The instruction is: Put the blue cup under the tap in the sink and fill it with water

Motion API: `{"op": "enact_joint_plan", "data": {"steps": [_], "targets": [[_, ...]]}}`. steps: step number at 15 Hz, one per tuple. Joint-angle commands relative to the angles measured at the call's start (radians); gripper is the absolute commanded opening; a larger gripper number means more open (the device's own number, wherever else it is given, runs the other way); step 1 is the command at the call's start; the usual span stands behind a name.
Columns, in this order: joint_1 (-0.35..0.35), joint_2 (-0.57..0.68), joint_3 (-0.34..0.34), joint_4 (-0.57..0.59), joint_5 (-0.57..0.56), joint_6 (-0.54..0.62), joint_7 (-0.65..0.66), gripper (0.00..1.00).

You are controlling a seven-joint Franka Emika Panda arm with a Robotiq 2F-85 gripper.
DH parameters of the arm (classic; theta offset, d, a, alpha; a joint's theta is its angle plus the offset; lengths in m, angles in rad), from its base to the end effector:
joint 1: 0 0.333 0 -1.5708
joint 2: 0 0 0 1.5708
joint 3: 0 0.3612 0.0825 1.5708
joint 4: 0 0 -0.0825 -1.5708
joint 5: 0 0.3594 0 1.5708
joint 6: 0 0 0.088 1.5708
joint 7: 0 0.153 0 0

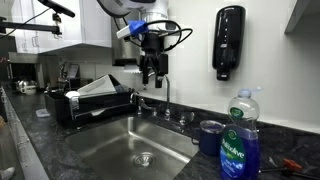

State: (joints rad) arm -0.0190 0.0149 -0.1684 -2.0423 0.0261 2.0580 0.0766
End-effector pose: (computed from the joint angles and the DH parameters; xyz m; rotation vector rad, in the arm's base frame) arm 0.5235 -0.0965 0.4451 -3.0914 0.4296 -0.0034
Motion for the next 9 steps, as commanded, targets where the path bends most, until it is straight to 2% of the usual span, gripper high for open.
{"op": "enact_joint_plan", "data": {"steps": [1,6,9], "targets": [[-0.032,0.066,0.024,0.011,-0.004,0.094,0.113,1.00],[-0.035,0.154,0.012,0.013,-0.047,0.213,0.246,1.00],[-0.037,0.220,0.008,0.029,-0.054,0.272,0.278,1.00]]}}
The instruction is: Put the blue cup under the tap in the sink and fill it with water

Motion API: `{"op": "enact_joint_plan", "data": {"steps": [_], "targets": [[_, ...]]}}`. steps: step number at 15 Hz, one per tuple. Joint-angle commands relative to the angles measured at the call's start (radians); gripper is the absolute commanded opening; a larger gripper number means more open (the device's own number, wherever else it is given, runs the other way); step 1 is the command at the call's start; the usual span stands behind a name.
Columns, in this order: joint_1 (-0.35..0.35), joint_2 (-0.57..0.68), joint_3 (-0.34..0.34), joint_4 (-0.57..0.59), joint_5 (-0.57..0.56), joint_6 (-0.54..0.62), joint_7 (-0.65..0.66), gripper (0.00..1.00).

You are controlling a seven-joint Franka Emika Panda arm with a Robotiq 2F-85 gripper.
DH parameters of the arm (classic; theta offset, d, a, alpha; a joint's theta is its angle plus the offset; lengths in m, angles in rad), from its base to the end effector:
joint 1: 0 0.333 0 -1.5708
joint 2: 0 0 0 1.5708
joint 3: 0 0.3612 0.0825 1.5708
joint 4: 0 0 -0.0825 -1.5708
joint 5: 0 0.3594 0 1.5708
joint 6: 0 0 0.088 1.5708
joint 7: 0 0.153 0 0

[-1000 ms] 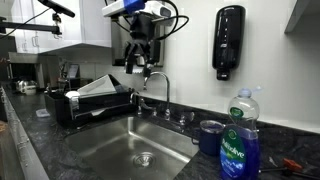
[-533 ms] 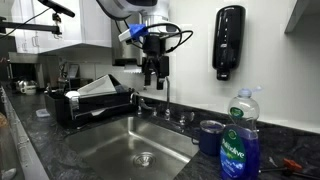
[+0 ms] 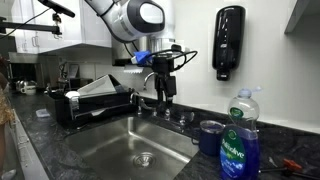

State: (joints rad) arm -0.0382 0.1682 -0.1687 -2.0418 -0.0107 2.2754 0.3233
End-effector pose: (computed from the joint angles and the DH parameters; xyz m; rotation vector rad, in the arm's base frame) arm 0.5653 -0.1165 0.3815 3.0028 -0.7992 0.1083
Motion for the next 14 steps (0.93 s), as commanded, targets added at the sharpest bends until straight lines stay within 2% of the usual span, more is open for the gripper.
{"op": "enact_joint_plan", "data": {"steps": [1,7,14], "targets": [[-0.015,0.018,0.014,0.002,-0.006,0.019,0.012,1.00],[-0.015,0.058,0.011,0.018,-0.006,0.046,0.019,1.00],[-0.001,0.211,-0.005,0.112,-0.028,0.056,0.125,1.00]]}}
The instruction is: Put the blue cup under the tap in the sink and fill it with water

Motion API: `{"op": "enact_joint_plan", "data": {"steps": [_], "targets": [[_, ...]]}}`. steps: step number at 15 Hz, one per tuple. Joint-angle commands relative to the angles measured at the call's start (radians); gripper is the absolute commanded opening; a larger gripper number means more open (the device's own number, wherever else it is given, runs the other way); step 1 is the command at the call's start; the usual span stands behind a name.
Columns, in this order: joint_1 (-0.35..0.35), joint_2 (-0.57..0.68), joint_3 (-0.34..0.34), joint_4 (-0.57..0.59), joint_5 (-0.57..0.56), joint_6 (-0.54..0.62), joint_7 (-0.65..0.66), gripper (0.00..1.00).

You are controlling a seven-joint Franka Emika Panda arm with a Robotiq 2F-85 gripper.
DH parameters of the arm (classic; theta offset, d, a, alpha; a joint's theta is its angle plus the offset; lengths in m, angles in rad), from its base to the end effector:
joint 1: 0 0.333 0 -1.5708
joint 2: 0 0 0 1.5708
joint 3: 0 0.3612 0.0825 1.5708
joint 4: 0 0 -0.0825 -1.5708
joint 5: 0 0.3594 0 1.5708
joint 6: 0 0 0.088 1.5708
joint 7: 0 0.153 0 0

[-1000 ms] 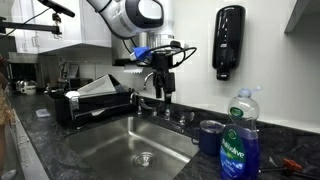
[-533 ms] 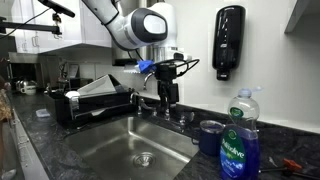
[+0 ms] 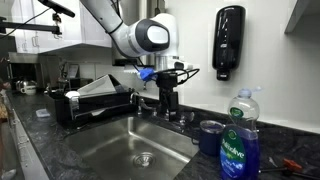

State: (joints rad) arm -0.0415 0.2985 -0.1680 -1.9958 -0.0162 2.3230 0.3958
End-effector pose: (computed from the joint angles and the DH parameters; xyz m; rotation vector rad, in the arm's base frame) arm 0.5890 -0.1218 0.3299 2.9517 -0.8910 0.0588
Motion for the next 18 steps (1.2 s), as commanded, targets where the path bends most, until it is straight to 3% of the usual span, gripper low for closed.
{"op": "enact_joint_plan", "data": {"steps": [1,10,18], "targets": [[0.004,0.102,-0.009,0.081,-0.022,0.009,0.068,1.00],[0.016,0.242,-0.050,0.209,-0.025,0.015,0.195,1.00],[0.001,0.309,-0.062,0.297,-0.009,-0.018,0.187,1.00]]}}
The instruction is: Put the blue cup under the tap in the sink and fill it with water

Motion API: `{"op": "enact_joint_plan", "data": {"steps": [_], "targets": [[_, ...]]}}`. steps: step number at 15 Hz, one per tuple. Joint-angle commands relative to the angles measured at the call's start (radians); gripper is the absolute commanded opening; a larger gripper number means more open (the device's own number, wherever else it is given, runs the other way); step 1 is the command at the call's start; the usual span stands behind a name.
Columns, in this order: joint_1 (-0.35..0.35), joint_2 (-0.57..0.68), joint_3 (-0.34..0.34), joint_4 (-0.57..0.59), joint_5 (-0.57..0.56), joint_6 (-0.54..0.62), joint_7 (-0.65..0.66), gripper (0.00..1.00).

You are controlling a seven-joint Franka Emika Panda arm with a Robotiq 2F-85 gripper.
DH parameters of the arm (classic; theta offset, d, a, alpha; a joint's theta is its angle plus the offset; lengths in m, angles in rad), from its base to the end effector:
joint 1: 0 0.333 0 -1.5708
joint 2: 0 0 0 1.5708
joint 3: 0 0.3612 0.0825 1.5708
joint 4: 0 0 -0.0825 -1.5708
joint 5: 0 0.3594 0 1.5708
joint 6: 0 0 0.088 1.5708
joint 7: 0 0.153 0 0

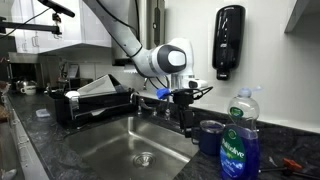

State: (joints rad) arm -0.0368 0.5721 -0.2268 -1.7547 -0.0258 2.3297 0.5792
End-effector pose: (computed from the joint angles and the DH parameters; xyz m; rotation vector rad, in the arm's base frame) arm 0.6526 -0.1621 0.2613 2.7738 -1.1550 0.0571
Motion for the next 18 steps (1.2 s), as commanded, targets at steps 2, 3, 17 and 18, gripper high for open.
{"op": "enact_joint_plan", "data": {"steps": [2,3,17,18], "targets": [[-0.006,0.050,-0.005,0.083,0.003,-0.030,0.004,1.00],[-0.007,0.058,-0.006,0.095,0.004,-0.034,0.004,1.00],[-0.030,0.145,-0.014,0.221,0.012,-0.089,-0.004,0.47],[-0.031,0.148,-0.014,0.225,0.012,-0.095,-0.004,0.40]]}}
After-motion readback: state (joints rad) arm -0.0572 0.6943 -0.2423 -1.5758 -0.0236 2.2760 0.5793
